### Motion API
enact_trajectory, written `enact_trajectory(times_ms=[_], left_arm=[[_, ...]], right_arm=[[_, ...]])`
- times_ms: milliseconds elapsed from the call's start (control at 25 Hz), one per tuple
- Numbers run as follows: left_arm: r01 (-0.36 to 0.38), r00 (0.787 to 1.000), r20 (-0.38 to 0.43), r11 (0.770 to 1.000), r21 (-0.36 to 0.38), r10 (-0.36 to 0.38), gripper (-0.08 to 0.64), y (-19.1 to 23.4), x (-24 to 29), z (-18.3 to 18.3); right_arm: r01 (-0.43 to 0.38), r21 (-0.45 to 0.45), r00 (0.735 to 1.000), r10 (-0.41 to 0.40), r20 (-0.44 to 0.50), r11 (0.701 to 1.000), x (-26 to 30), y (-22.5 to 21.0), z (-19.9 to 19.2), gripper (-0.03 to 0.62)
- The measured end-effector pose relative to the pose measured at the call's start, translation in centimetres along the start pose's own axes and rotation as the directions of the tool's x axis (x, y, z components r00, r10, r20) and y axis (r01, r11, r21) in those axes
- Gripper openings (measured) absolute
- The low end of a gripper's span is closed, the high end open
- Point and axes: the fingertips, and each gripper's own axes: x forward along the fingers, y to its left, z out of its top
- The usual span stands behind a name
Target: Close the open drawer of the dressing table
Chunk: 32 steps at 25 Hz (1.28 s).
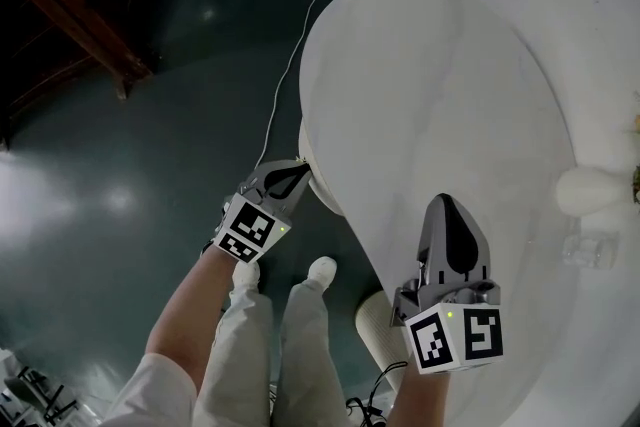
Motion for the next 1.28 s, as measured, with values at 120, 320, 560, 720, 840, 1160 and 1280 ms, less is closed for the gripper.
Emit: enact_trajectory(times_ms=[120,320,560,720,840,1160,1280], left_arm=[[0.003,1.000,0.012,1.000,0.015,-0.003,0.018,-0.6,1.1,-0.2],[0.022,0.999,0.038,0.999,0.038,-0.024,0.018,-0.9,2.3,0.8],[0.038,0.997,0.066,0.998,0.057,-0.042,0.018,-1.4,3.9,0.6],[0.046,0.996,0.078,0.997,0.059,-0.051,0.018,-1.7,5.2,0.7],[0.051,0.995,0.080,0.997,0.059,-0.056,0.018,-2.2,6.2,1.0],[0.056,0.994,0.087,0.997,0.045,-0.059,0.018,-2.3,6.3,1.2],[0.061,0.993,0.095,0.997,0.047,-0.066,0.018,-2.2,5.5,1.6]], right_arm=[[-0.007,0.002,1.000,0.007,0.000,1.000,-0.1,-0.3,-0.6,-0.005],[-0.011,0.004,1.000,0.011,0.004,1.000,0.0,0.1,0.1,-0.005],[-0.010,0.009,1.000,0.010,0.021,1.000,0.3,0.0,-0.3,-0.005],[-0.014,-0.008,1.000,0.014,0.018,1.000,0.5,0.3,-0.5,-0.005],[-0.013,-0.017,1.000,0.013,0.012,1.000,0.4,0.3,-0.6,-0.005],[-0.001,-0.012,1.000,0.001,0.010,1.000,0.5,0.5,-0.7,-0.005],[0.003,-0.015,1.000,-0.002,0.014,1.000,0.6,1.0,-0.4,-0.005]])
